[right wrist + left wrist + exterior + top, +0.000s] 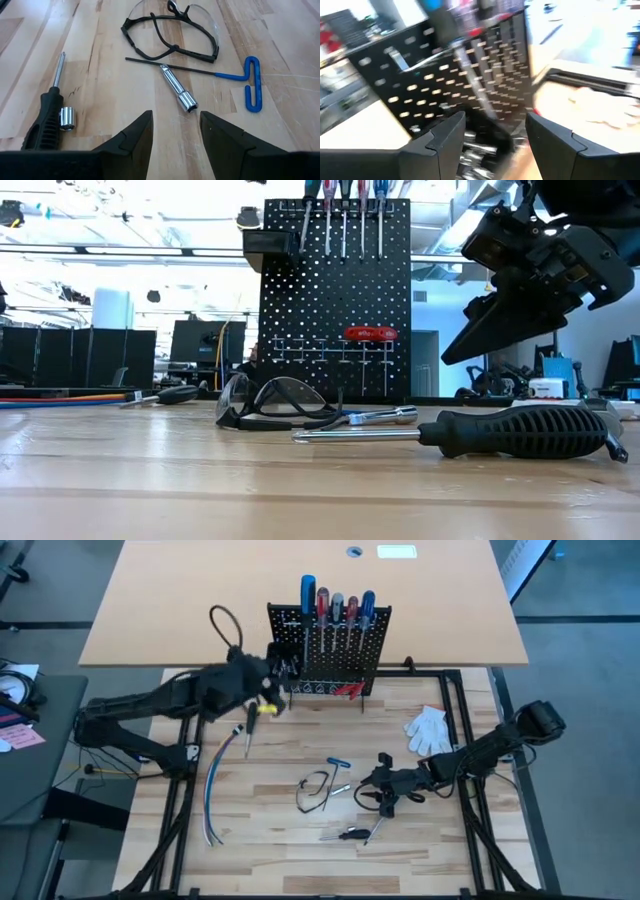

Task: Hang tools onto peg board
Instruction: Put the silver extension bar into the black bin on the black pegboard

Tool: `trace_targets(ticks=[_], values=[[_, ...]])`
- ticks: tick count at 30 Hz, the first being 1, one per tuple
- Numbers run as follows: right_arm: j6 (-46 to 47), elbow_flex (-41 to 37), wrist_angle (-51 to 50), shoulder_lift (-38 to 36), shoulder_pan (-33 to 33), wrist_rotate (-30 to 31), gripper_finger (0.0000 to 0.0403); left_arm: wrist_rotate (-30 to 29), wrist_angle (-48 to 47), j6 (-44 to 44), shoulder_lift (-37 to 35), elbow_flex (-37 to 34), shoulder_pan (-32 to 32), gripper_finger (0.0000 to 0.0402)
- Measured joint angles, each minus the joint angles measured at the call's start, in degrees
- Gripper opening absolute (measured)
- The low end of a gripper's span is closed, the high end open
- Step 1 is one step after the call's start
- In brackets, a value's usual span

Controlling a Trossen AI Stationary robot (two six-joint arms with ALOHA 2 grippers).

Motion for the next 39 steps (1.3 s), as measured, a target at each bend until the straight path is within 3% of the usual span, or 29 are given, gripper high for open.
trace_targets(ticks=[6, 12, 16, 22, 27, 30, 35, 39], values=[[-6.6, 0.0, 5.3, 3.8, 1.6, 0.0, 0.0171, -3.5, -6.0, -2.8, -0.2, -0.9, -12.7, 0.0205], [-12.1, 0.0, 19.7, 14.4, 0.4, -0.3, 0.0173, -13.1, -5.8, -12.3, 0.9, -12.1, -24.7, 0.0205], [-12.8, 2.2, 21.2, 17.6, -3.2, -1.6, 0.0192, -16.5, 2.5, -20.7, 2.7, -22.6, -30.5, 0.0205], [-12.7, 5.0, 21.0, 22.2, -8.0, -11.3, 0.0219, -16.6, 24.9, -24.0, 9.5, -35.8, -36.0, 0.0205], [-12.8, 6.1, 21.9, 26.0, -10.2, -17.6, 0.0206, -16.2, 41.2, -17.6, 18.9, -39.3, -37.6, 0.0205], [-13.0, 6.1, 20.5, 26.4, -10.2, -17.5, 0.0170, -14.9, 47.7, -11.0, 24.3, -38.3, -37.6, 0.0205], [-12.8, 6.2, 18.3, 26.4, -10.2, -17.3, 0.0067, -12.5, 58.6, 3.6, 31.8, -34.3, -37.5, 0.0205], [-12.6, 6.0, 16.7, 23.3, -9.8, -17.9, 0.0060, -8.5, 60.0, 10.7, 35.8, -30.5, -37.3, 0.0205]])
